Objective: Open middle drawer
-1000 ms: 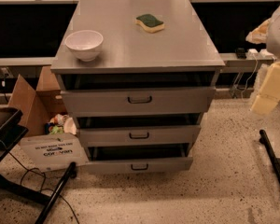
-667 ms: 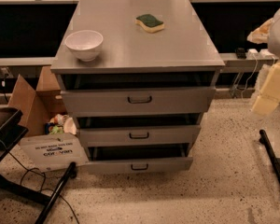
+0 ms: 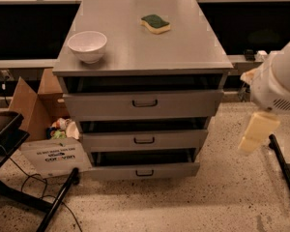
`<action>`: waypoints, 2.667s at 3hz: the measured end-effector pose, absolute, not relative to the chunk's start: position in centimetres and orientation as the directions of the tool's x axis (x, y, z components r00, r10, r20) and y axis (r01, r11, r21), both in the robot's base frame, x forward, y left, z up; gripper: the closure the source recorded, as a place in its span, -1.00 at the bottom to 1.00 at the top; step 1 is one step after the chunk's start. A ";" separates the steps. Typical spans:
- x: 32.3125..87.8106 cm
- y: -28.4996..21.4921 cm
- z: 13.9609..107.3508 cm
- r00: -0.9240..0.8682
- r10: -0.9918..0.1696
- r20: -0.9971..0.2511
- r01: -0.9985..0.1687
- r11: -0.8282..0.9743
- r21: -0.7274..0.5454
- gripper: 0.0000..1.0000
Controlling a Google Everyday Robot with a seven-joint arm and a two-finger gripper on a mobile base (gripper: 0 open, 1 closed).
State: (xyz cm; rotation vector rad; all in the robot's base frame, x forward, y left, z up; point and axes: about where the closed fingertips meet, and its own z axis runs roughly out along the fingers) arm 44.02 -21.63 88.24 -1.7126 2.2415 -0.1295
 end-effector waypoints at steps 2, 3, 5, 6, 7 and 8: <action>49.0 -25.0 74.8 -0.214 -0.975 -0.054 -0.935 0.220 -0.278 -1.00; 49.0 -25.0 74.8 -0.214 -0.975 -0.055 -0.935 0.221 -0.278 -1.00; 50.9 -20.5 60.7 -0.223 -0.970 -0.100 -0.952 0.238 -0.194 -1.00; 54.4 -19.7 56.7 -0.229 -0.971 -0.070 -0.952 0.239 -0.193 -1.00; 58.1 -18.1 53.3 -0.197 -0.978 -0.062 -0.962 0.205 -0.180 -1.00; 61.0 -15.7 50.0 -0.159 -0.984 -0.081 -0.973 0.170 -0.157 -1.00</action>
Offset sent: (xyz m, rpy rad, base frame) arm 0.0836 -0.0516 -0.2049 -0.2022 0.0419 0.0307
